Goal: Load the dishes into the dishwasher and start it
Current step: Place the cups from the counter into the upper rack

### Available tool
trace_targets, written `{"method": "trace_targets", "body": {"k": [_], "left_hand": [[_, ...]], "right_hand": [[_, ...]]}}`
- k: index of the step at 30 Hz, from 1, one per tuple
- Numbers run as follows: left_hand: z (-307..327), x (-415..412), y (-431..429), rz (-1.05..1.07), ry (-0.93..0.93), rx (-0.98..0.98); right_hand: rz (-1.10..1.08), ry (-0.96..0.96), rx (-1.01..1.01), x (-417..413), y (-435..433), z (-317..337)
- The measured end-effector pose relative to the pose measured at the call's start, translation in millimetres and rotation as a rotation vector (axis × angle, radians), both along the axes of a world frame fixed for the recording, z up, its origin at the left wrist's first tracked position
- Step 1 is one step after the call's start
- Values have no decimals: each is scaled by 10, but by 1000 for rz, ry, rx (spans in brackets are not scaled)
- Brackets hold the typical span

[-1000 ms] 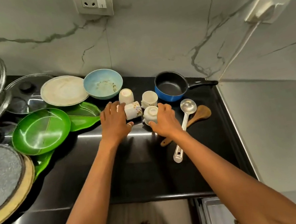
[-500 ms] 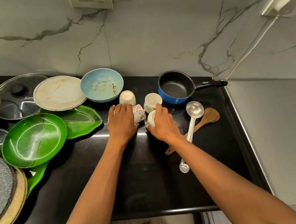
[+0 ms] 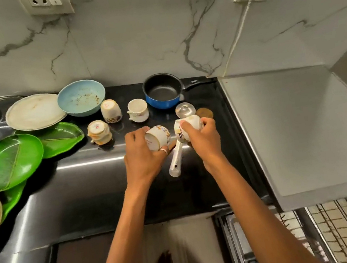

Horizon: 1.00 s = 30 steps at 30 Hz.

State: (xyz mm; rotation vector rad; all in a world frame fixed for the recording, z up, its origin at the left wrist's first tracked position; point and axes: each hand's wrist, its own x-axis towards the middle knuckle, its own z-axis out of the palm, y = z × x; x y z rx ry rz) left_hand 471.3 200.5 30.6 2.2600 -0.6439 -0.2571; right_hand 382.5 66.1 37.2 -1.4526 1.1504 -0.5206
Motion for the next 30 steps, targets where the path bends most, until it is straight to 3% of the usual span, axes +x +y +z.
{"method": "trace_targets", "body": {"k": [8, 15, 22, 30], "left_hand": [[42, -2154, -250, -66, -64, 10], [-340, -4189, -685, -281, -34, 175], [-1195, -5351, -778, -441, 81, 349], [-2491, -5894, -964, -519, 212, 533]], "right_hand": [[-83, -232, 221, -2106, -194, -99], [-215, -207, 260, -4295, -443, -523], [-222, 120, 112, -5915, -637, -1204], [18, 553, 27, -6544, -788, -2278]]}}
